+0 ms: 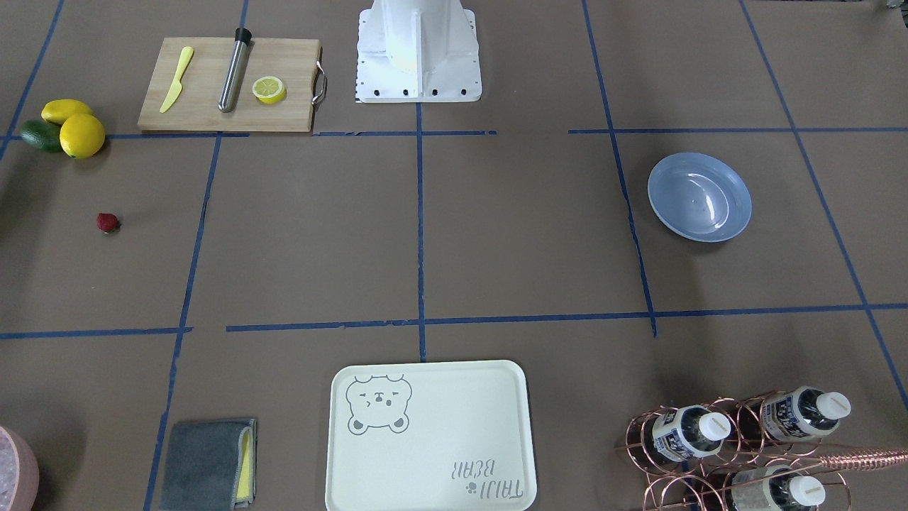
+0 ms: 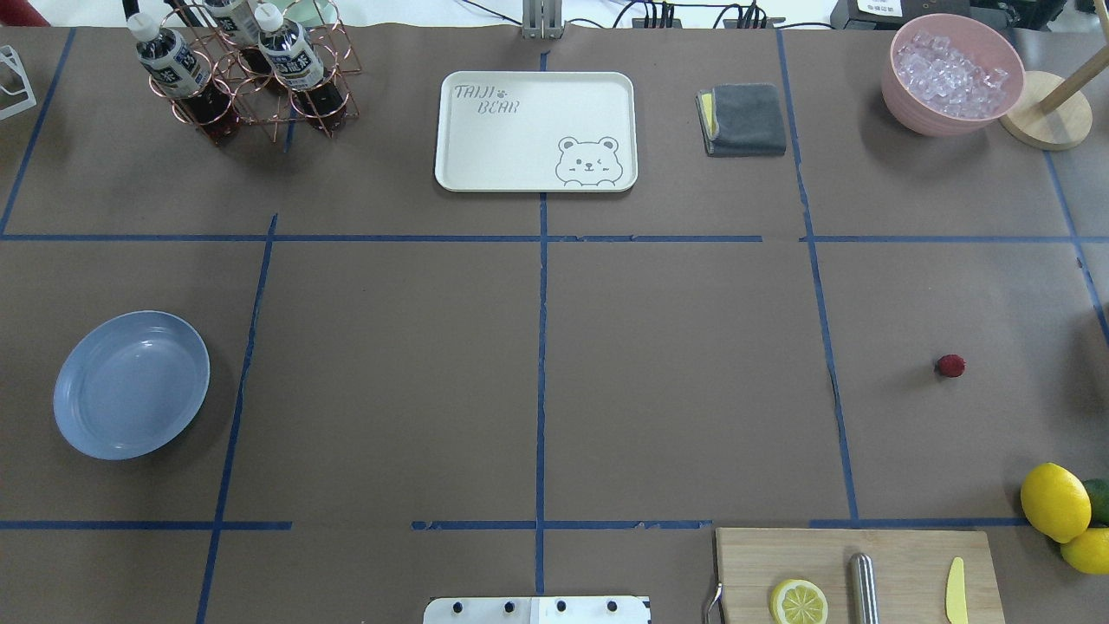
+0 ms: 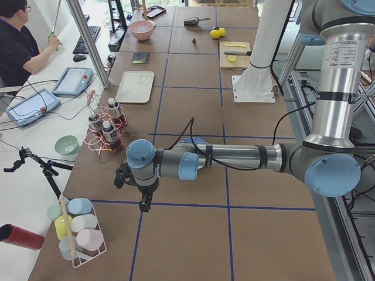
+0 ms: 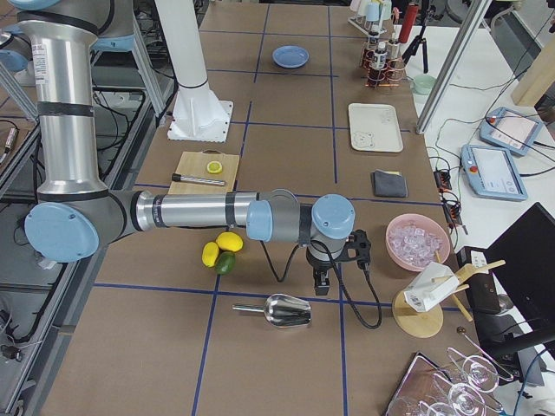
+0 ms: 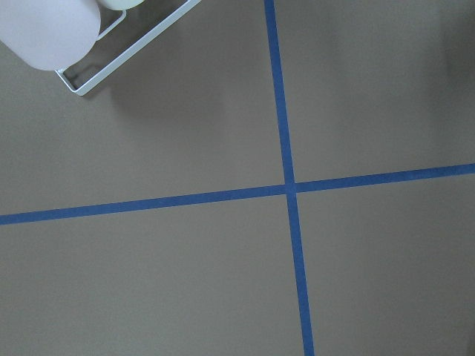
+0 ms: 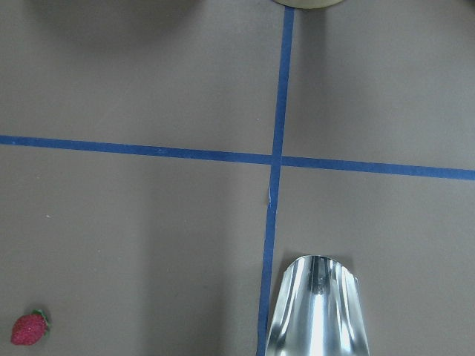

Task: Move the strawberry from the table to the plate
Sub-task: 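Move the left gripper toward the light blue plate's rim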

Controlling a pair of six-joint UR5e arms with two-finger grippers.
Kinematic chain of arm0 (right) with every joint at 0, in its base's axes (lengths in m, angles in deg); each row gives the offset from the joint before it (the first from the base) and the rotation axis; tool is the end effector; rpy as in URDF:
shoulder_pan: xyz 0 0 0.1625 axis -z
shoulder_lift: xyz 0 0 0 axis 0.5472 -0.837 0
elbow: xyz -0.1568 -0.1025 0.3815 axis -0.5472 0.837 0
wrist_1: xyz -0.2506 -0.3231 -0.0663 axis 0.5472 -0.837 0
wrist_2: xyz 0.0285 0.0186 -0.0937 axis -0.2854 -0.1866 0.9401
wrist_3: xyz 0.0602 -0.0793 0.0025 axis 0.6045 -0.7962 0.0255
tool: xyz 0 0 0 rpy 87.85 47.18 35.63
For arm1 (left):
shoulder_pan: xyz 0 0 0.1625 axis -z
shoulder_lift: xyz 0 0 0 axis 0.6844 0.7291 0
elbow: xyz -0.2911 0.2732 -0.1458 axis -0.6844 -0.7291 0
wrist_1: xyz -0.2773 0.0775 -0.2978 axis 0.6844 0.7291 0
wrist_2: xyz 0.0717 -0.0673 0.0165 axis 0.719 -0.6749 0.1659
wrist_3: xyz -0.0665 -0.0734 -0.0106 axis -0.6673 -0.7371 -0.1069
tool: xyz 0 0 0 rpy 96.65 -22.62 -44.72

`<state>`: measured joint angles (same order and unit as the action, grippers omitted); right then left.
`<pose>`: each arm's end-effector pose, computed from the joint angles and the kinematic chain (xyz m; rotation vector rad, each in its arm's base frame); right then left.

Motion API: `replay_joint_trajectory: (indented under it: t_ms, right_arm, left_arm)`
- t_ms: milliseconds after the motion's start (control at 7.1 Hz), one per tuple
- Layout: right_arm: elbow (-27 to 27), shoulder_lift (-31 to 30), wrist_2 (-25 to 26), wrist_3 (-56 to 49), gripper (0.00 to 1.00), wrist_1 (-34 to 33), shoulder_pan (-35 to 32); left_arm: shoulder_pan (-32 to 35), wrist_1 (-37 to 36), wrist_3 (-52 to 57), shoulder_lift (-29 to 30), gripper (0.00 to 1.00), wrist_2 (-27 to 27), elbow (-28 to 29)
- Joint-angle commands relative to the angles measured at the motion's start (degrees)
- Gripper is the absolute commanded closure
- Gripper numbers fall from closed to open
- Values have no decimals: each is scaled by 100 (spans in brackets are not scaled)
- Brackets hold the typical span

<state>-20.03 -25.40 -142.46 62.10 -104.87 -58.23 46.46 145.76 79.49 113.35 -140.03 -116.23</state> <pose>0.0712 -0.4944 0.6245 0.0419 -0.8398 -0.0566 -0.0611 -0.5234 0.6470 0.1113 0.7621 0.0883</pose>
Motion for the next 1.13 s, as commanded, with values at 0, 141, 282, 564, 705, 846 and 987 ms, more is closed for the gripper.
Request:
replay_joint_trajectory:
  t_ms: [0, 141, 282, 564, 705, 846, 987]
  right_arm:
    - [-8, 3, 1, 59, 0, 1, 0]
    - [-26, 20, 1, 68, 0, 1, 0]
    - [-78, 55, -16, 51, 0, 18, 8]
    - [-184, 64, -25, 86, 0, 18, 43]
    - [-219, 64, -51, 95, 0, 18, 70]
    - [-237, 169, -34, 86, 0, 18, 131]
    - [-298, 292, -34, 86, 0, 18, 131]
  left_arm:
    - [0, 53, 52, 31, 0, 47, -47]
    - [-9, 106, 18, 23, 0, 22, -30]
    - [-9, 211, -70, 40, 0, -13, -82]
    - [-358, 1390, -1522, -256, 0, -22, -65]
    - [-839, 2477, -2530, -581, 0, -22, -65]
    - [-1305, 3654, -3785, -862, 0, -22, -82]
    - [-1832, 4693, -4893, -1239, 0, -14, -117]
